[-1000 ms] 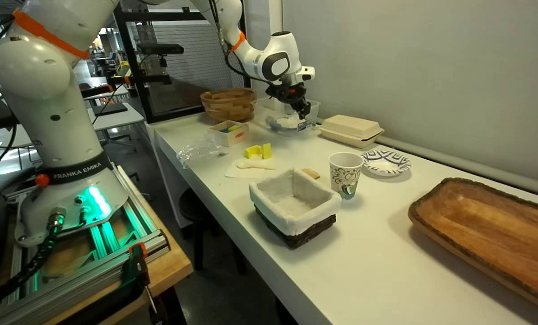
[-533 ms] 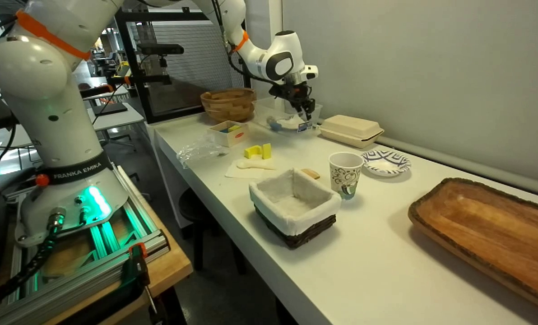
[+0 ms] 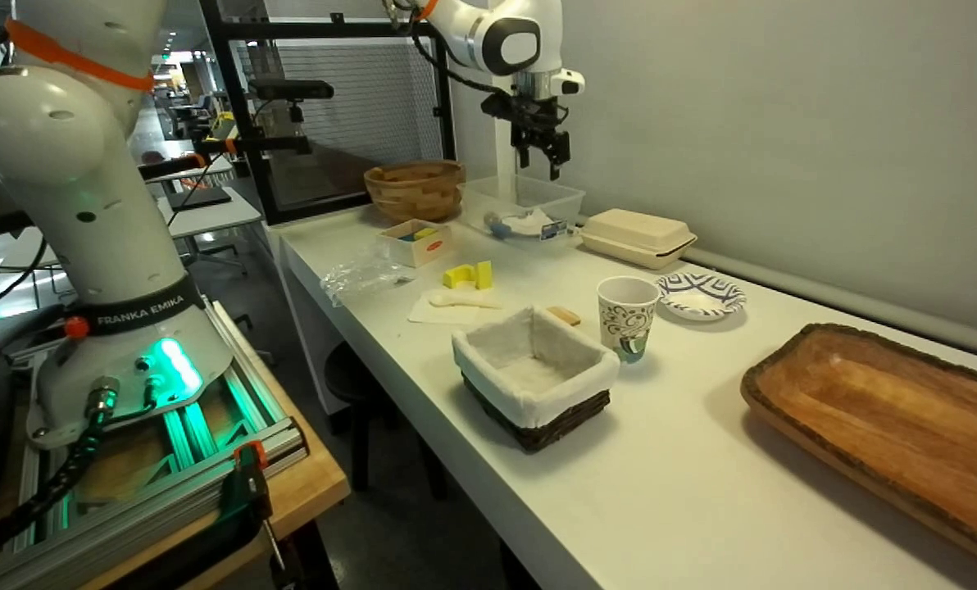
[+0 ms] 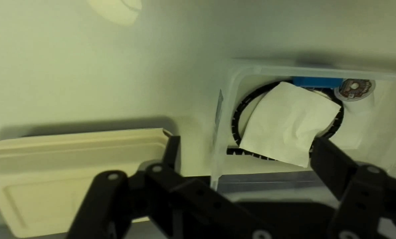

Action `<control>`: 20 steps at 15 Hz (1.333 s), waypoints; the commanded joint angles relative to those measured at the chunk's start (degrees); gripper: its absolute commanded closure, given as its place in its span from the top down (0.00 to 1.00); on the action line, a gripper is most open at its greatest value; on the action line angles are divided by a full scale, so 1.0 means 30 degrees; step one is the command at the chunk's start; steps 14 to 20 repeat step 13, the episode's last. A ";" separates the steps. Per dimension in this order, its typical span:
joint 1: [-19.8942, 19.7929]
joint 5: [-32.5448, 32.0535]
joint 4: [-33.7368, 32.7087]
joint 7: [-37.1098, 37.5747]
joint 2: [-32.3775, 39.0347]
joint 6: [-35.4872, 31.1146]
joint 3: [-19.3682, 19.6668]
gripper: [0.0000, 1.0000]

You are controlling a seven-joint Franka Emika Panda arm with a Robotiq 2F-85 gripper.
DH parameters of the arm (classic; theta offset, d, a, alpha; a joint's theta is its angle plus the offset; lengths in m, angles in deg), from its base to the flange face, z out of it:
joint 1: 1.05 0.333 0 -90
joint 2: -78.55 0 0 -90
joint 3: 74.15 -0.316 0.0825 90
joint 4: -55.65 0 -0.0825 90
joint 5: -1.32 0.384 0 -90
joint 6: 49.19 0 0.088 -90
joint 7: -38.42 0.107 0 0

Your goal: Move the basket to the right then move the clear container to the left.

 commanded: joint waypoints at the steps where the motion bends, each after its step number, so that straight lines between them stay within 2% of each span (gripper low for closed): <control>1: -0.0580 -0.0414 0.2748 -0.1103 -0.3613 0.1901 0.1322 1.00; 4: -0.0629 -0.2088 0.4120 -0.1496 -0.5687 0.2634 0.2851 1.00; 6: -0.0736 -0.2791 0.5096 -0.2220 -0.6950 0.2242 0.3455 1.00; 9: -0.0895 -0.2651 0.5983 -0.3989 -0.8475 0.2107 0.3891 1.00; 10: -0.0706 -0.2491 0.4565 -0.3145 -0.7103 0.2393 0.3985 1.00; 13: -0.0688 -0.2499 0.5236 -0.3712 -0.8105 0.2391 0.4149 1.00; 20: -0.0688 -0.2499 0.5236 -0.3712 -0.8105 0.2391 0.4149 1.00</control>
